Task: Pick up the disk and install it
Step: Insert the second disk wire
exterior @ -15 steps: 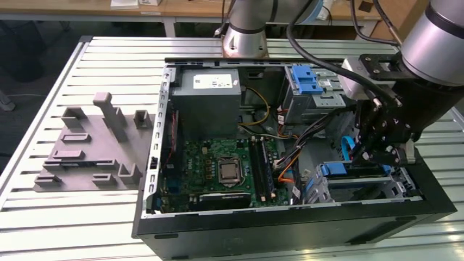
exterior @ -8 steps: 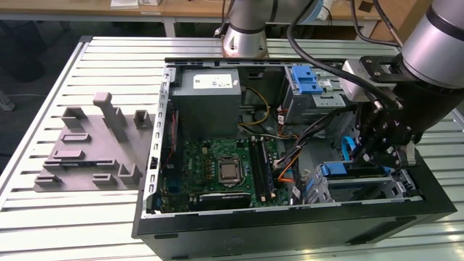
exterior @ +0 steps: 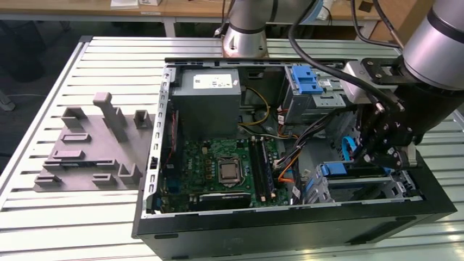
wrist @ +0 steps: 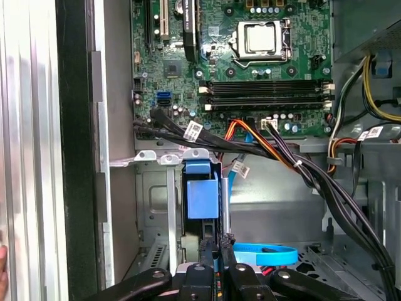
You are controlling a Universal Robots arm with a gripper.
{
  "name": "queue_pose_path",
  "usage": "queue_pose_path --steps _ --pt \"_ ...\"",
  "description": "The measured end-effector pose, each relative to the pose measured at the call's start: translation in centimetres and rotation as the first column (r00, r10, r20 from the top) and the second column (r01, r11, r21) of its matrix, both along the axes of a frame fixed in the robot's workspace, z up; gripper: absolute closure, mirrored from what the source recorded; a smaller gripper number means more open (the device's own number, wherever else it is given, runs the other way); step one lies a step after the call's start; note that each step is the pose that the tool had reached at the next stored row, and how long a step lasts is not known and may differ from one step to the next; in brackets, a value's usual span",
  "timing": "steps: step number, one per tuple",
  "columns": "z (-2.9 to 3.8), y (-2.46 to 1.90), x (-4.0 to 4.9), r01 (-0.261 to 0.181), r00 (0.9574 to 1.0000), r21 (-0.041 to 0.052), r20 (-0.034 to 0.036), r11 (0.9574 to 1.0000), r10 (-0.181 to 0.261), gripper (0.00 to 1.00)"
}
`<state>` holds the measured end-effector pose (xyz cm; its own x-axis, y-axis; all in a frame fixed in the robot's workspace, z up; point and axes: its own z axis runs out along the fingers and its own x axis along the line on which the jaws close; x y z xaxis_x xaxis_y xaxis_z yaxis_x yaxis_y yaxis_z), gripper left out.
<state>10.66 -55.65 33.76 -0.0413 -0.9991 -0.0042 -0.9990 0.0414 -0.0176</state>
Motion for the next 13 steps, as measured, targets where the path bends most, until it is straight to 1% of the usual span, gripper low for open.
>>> queue_pose_path --steps 13 --pt "-0.24 -0.01 0.24 0.000 1.0000 0.0003 0.0000 1.0000 0.000 0.84"
